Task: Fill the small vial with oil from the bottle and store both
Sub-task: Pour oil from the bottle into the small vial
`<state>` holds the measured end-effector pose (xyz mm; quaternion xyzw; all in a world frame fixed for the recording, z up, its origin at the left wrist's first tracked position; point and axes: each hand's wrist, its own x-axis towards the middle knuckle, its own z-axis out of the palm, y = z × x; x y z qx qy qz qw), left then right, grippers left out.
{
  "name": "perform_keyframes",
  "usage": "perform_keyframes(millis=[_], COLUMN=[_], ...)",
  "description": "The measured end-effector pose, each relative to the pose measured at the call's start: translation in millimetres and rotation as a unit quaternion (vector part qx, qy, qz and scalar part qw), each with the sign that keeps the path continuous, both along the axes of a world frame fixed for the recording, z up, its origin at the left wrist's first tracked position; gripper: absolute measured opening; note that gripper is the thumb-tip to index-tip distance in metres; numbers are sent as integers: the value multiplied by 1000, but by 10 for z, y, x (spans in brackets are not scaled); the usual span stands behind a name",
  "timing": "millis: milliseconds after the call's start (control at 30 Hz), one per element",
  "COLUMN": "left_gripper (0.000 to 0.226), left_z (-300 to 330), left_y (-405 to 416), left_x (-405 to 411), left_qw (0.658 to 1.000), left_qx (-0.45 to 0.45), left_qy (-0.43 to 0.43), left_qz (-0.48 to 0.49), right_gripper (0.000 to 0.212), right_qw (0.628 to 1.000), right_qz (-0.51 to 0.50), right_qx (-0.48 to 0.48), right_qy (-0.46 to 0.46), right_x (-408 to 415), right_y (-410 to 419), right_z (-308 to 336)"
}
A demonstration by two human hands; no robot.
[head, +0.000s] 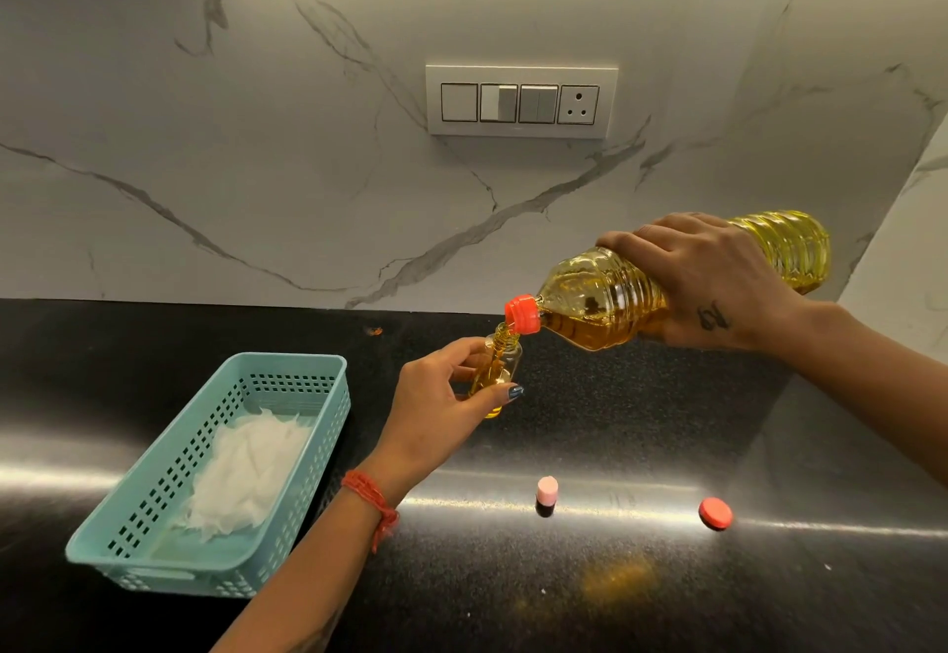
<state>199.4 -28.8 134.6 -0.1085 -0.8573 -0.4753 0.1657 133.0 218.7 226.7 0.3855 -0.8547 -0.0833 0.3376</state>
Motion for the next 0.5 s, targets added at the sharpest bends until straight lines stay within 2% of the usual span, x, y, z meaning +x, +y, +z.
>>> perform_keyframes(millis=[500], left_gripper=[42], left_z=[10], left_y=[3], left_x=[12], left_qw=[1000], left_qx=[-1], left_qy=[-4], left_qz=[-3], right_gripper=[82], right_qw=[1000], right_qz=[1], right_qx=[1], right_qy=[-3], right_x=[-10], right_y=[5], right_z=[-5])
